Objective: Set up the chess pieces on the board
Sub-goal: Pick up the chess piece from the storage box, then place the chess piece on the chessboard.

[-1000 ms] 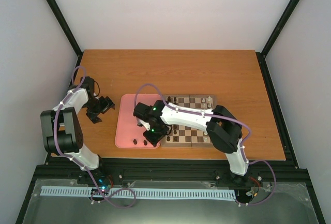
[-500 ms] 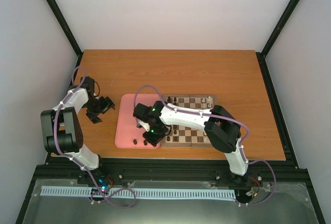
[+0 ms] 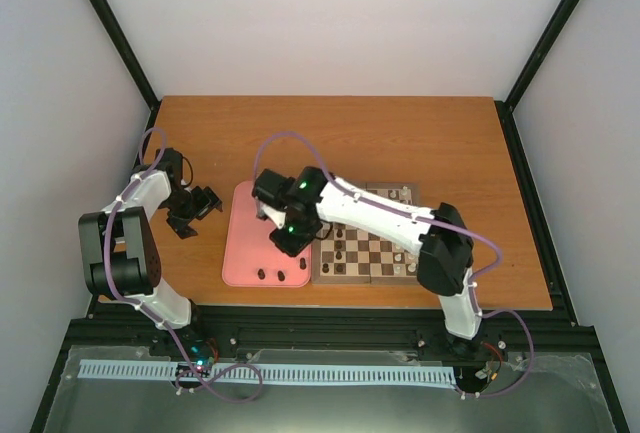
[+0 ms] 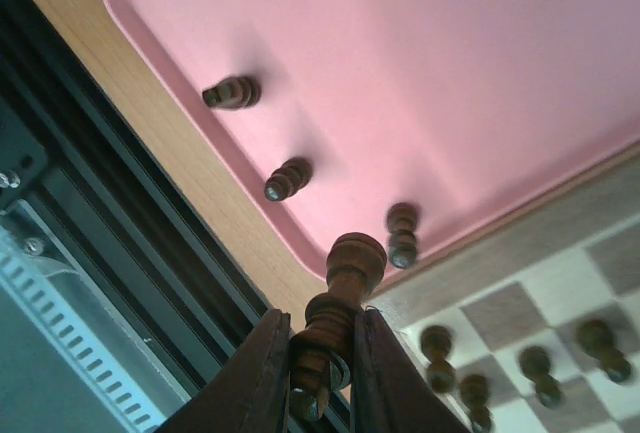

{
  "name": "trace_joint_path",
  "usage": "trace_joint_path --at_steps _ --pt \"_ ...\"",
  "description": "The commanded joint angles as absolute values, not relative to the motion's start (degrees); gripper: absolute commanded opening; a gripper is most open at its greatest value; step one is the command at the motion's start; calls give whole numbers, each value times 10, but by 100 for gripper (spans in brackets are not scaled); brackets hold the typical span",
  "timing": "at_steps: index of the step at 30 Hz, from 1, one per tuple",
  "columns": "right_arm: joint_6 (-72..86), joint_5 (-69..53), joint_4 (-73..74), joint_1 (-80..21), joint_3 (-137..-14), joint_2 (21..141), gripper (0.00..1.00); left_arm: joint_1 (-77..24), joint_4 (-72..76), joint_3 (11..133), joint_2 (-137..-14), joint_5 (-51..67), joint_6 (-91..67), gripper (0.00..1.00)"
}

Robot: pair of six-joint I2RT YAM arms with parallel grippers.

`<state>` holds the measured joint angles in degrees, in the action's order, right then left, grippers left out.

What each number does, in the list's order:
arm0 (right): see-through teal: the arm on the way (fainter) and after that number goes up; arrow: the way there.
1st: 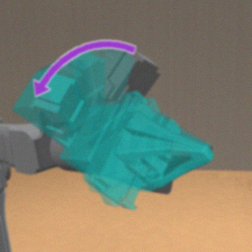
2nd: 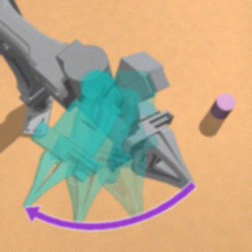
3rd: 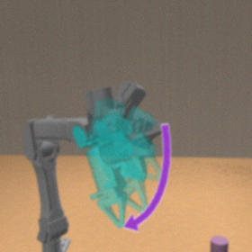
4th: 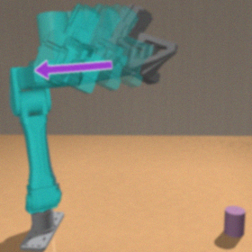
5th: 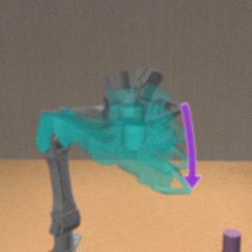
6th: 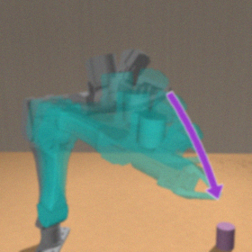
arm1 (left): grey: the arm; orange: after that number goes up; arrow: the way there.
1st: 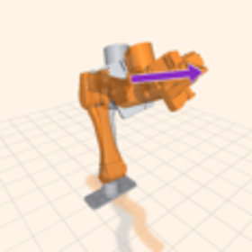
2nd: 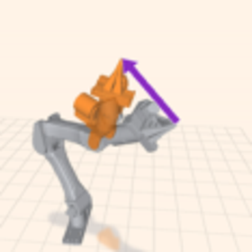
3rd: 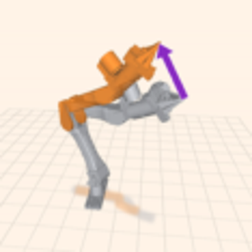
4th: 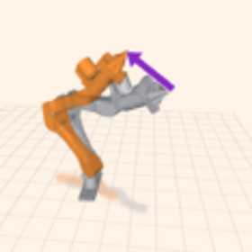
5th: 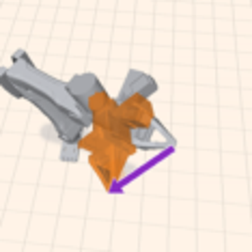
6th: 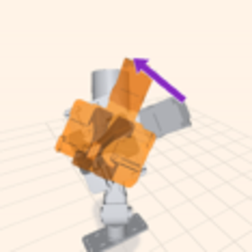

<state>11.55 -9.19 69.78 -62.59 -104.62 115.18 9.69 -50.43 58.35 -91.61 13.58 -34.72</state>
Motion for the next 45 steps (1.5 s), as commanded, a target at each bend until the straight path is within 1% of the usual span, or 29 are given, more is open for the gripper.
trace_joint_path --at_steps 1,7,13,20,35,45 --pt "115 -69 750 -576 -1073 1101 3 98 -501 596 -915 144 -342 100" --pt "116 -84 683 -488 -1003 1079 3 98 -503 597 -916 145 -342 100" --pt "86 -89 651 -447 -981 1100 3 98 -502 599 -922 145 -342 100" --pt "80 -99 614 -438 -945 1111 3 98 -502 601 -930 144 -342 100" --pt "75 -87 559 -432 -913 1135 4 98 -500 605 -943 143 -341 100" --pt "71 -75 553 -431 -915 1152 4 98 -499 608 -946 148 -341 100"
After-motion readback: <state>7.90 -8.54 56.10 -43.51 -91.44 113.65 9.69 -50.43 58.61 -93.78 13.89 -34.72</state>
